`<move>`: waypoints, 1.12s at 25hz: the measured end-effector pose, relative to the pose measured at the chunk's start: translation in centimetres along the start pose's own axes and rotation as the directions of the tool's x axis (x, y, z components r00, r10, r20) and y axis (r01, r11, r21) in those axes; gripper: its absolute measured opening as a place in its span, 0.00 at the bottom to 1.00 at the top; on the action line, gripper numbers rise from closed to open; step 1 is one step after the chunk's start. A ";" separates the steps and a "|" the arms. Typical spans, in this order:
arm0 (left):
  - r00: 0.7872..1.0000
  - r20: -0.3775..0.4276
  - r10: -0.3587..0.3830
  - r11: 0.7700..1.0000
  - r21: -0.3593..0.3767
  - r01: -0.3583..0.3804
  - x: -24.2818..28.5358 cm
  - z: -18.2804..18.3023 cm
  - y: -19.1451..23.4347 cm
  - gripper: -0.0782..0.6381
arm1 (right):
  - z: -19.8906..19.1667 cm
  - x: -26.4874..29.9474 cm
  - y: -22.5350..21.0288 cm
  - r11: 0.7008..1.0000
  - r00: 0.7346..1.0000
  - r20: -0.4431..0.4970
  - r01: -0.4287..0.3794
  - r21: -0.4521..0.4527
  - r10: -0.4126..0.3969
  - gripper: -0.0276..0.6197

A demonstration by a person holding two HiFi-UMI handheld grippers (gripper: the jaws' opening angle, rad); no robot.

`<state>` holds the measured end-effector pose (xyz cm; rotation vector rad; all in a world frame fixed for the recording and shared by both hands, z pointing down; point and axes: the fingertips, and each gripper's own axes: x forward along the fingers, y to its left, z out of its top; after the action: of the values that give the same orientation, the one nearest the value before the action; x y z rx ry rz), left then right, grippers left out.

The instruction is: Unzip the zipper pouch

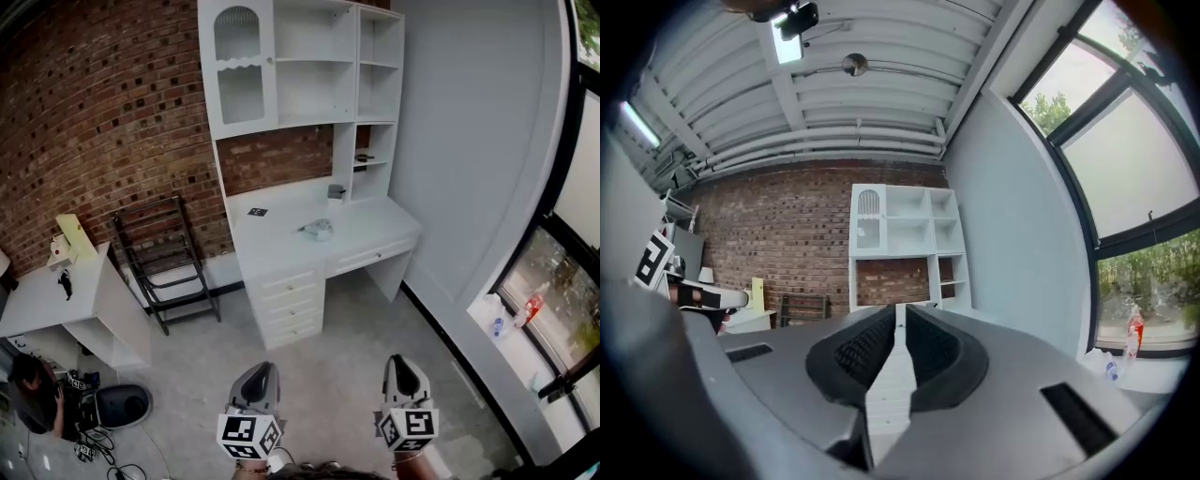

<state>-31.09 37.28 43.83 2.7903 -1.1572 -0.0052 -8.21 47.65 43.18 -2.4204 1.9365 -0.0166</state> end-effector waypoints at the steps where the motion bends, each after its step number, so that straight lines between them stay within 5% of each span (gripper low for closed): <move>1: 1.000 0.008 0.001 1.000 0.001 -0.001 0.1 0.1 0.0 0.12 | -0.2 0.3 0.1 1.000 1.000 -0.003 -0.021 0.014 0.021 0.12; 3: 1.000 0.020 -0.004 1.000 0.004 0.004 0.4 0.3 0.1 0.17 | -0.5 0.9 0.4 0.998 0.999 -0.010 -0.053 0.036 0.053 0.40; 14: 0.998 0.009 -0.055 0.998 -0.027 0.056 2.2 -0.1 -0.2 0.84 | -0.2 2.9 1.3 0.996 0.996 0.009 -0.090 -0.029 0.091 0.90; 23: 0.998 -0.029 -0.064 0.997 0.031 0.065 3.5 -0.5 -0.7 0.91 | -0.2 4.4 1.0 0.990 0.992 0.002 -0.127 -0.054 0.127 0.93; 28: 0.995 -0.058 -0.081 0.997 -0.002 0.081 4.8 -1.8 -2.1 0.91 | -0.7 4.6 -0.1 0.986 0.988 -0.021 -0.154 -0.067 0.153 0.93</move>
<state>-26.10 35.54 45.57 2.8154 -1.0300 0.0681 -7.07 43.14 43.82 -2.3097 2.1601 0.0361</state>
